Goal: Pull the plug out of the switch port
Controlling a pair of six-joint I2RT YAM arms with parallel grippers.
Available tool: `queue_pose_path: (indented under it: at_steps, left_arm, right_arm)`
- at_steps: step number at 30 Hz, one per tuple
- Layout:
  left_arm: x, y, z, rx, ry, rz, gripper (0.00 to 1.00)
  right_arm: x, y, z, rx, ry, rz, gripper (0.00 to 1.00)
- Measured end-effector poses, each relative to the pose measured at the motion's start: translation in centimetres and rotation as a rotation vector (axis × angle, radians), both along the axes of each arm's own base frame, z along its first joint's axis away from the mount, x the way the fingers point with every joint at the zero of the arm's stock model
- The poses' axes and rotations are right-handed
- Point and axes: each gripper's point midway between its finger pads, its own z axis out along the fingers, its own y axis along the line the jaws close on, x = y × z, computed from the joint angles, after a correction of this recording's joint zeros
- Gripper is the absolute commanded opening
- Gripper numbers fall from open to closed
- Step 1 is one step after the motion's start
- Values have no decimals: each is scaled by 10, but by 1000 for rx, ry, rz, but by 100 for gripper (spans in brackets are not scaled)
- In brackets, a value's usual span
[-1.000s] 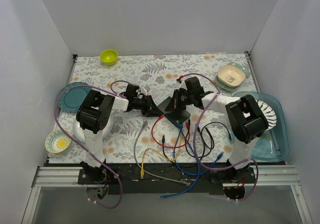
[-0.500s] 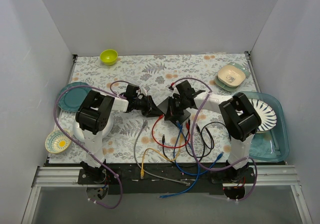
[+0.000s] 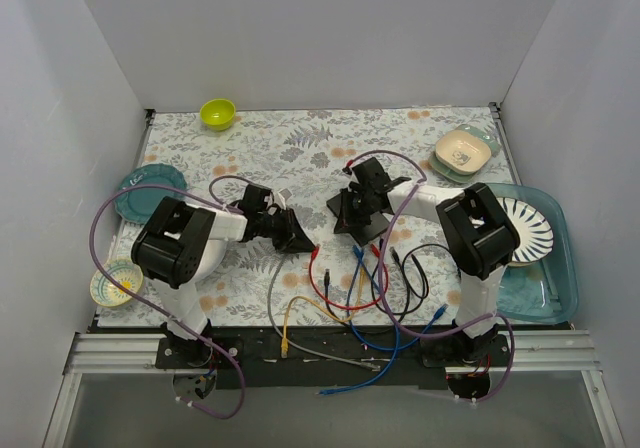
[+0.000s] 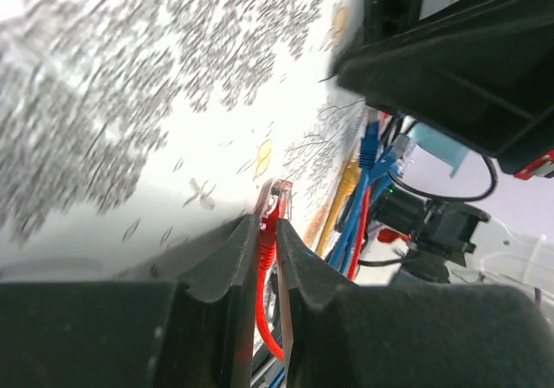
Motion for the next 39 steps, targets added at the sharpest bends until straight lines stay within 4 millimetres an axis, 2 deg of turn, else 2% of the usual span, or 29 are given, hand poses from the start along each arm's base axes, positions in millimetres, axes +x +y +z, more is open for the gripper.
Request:
queue_pose_path:
  at_steps: [2, 5, 7, 11, 14, 16, 19, 22, 25, 27, 30, 33, 35, 39]
  left_arm:
    - [-2, 5, 1, 27, 0, 19, 2]
    - [2, 11, 7, 75, -14, 65, 21]
    - [9, 18, 13, 119, -18, 115, 30]
    - [37, 36, 28, 219, -39, 247, 34]
    - [51, 52, 41, 290, -58, 347, 35]
    - [53, 61, 49, 325, -69, 395, 33]
    - [48, 69, 63, 343, -86, 426, 31]
    - [43, 62, 77, 316, -128, 395, 31]
    - [30, 50, 79, 348, -137, 348, 31]
    - [17, 49, 76, 395, -113, 348, 30]
    - [2, 69, 71, 493, -65, 429, 29]
    - [-12, 100, 65, 597, -14, 546, 26]
    - [-24, 119, 56, 673, 43, 612, 25]
    - [-52, 143, 36, 799, 159, 671, 19]
  right_arm:
    - [0, -3, 2, 6, -32, -12, 1]
    - [-5, -12, 14, 2, -67, -32, 15]
    - [1, -15, 34, 6, -128, -53, 22]
    - [11, -23, 71, 6, -243, -94, 25]
    - [12, -38, 82, -47, -280, -128, 25]
    - [10, -51, 83, -98, -295, -155, 24]
    - [-4, -79, 80, -169, -313, -201, 21]
    - [-23, -108, 77, -217, -318, -251, 18]
    - [-31, -132, 78, -260, -315, -314, 15]
    - [-30, -147, 78, -306, -317, -357, 14]
    - [-32, -166, 71, -375, -295, -397, 13]
    - [-37, -181, 64, -429, -266, -419, 12]
    - [-44, -190, 54, -468, -239, -429, 12]
    - [-69, -208, 23, -553, -138, -412, 10]
